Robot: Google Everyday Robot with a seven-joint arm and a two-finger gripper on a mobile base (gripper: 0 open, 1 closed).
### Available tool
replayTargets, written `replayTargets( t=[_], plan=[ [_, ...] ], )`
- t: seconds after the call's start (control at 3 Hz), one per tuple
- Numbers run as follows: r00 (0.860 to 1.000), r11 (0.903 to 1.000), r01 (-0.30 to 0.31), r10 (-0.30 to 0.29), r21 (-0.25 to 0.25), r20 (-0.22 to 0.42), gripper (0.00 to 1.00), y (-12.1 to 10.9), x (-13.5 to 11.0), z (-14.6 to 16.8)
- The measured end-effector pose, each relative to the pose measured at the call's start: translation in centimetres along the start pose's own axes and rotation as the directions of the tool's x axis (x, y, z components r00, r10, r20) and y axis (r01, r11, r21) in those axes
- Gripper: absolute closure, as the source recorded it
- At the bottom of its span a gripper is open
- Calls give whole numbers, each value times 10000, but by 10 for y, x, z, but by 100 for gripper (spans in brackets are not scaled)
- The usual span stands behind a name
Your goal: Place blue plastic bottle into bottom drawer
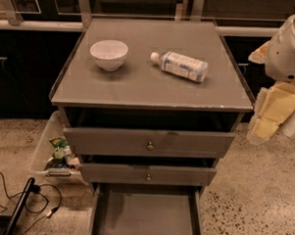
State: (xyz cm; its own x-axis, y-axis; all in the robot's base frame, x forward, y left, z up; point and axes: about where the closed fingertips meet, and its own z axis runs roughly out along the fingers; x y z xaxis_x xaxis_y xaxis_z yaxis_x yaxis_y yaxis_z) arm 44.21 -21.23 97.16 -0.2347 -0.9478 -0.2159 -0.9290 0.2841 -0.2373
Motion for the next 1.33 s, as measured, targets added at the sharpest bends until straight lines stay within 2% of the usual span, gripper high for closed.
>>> replayTargets(
  t=[0.33, 0.67, 1.0, 1.33],
  plan=[
    [9989, 9998, 165, -162, -56, 441, 0, -17, -17, 29],
    [9932, 9983, 577, -587, 124, 1001, 0, -46, -38, 64],
    [9801, 9934, 987, -1073, 584, 1671, 0, -86, -54, 90],
    [9671, 9904, 945, -1153, 1004, 2269, 0, -133, -45, 115]
  ],
)
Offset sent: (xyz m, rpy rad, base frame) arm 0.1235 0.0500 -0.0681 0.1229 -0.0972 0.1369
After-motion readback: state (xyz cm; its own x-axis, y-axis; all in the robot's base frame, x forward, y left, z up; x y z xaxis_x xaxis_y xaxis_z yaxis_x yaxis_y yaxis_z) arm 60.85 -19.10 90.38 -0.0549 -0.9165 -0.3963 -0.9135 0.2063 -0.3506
